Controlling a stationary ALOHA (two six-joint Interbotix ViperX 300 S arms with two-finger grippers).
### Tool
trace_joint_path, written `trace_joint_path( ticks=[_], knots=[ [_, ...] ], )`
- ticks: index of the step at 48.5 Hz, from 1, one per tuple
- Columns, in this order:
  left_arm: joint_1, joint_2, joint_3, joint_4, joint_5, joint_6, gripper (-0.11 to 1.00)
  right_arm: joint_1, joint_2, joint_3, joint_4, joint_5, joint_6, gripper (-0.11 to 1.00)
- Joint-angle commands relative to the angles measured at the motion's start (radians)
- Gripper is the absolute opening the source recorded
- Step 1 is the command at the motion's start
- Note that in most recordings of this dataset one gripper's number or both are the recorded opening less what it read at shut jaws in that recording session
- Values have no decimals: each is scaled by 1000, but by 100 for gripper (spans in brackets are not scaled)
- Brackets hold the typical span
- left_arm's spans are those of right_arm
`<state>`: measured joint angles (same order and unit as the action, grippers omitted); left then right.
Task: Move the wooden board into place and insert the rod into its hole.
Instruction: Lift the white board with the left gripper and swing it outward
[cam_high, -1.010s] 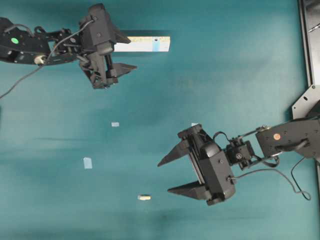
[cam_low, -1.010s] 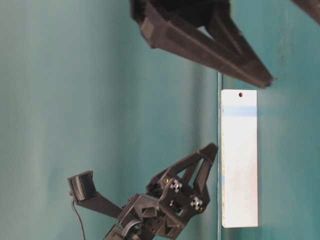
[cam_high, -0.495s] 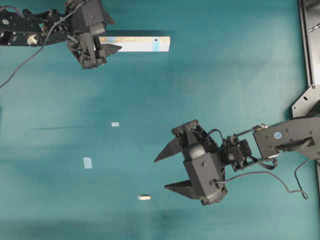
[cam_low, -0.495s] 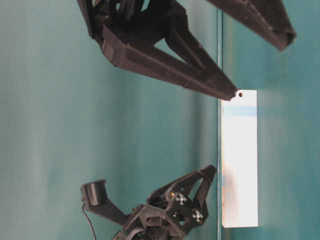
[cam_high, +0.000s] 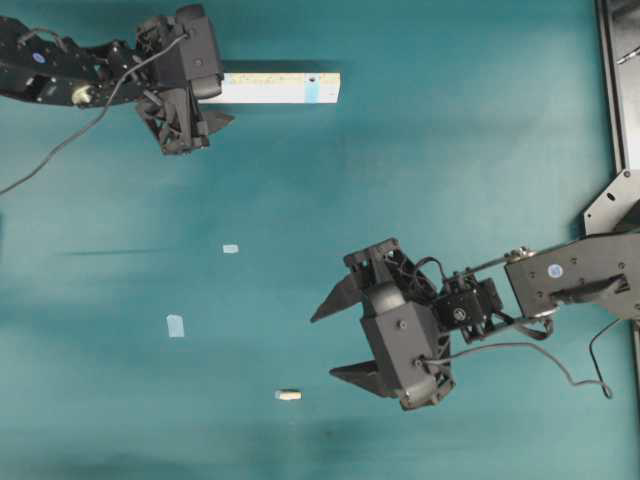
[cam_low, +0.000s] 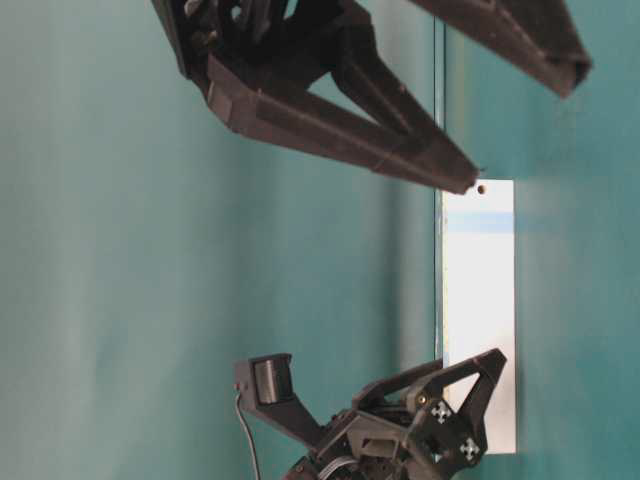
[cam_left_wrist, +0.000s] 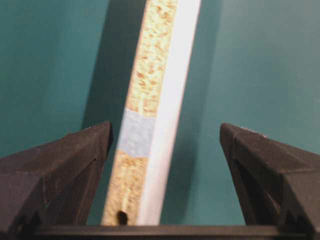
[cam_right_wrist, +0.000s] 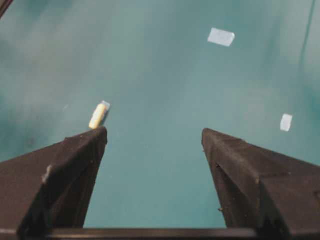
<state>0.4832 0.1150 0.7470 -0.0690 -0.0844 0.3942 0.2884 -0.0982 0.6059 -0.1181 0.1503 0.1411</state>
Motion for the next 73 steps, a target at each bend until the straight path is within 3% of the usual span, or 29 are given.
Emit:
trace_joint_path(
  ticks=[1, 16, 41, 46, 55, 73],
  knots=[
    [18, -2, -15, 2, -37, 6, 88, 3, -25, -28, -2, -5, 25, 86],
    [48, 29, -17, 2, -72, 6, 88, 3, -25, -32, -2, -2, 49, 86],
    [-14, 101, -63, 2, -106, -12, 91, 3, -25, -28, -6, 29, 49, 86],
    [-18, 98, -54, 2, -95, -14, 75, 3, -26, -32, -9, 37, 49, 86],
    [-17, 91, -34, 2, -97, -14, 24, 3, -25, -35, -9, 37, 49, 86],
    [-20, 58, -60, 0, -86, -28, 24, 3, -28, -38, -9, 37, 49, 86]
  ],
)
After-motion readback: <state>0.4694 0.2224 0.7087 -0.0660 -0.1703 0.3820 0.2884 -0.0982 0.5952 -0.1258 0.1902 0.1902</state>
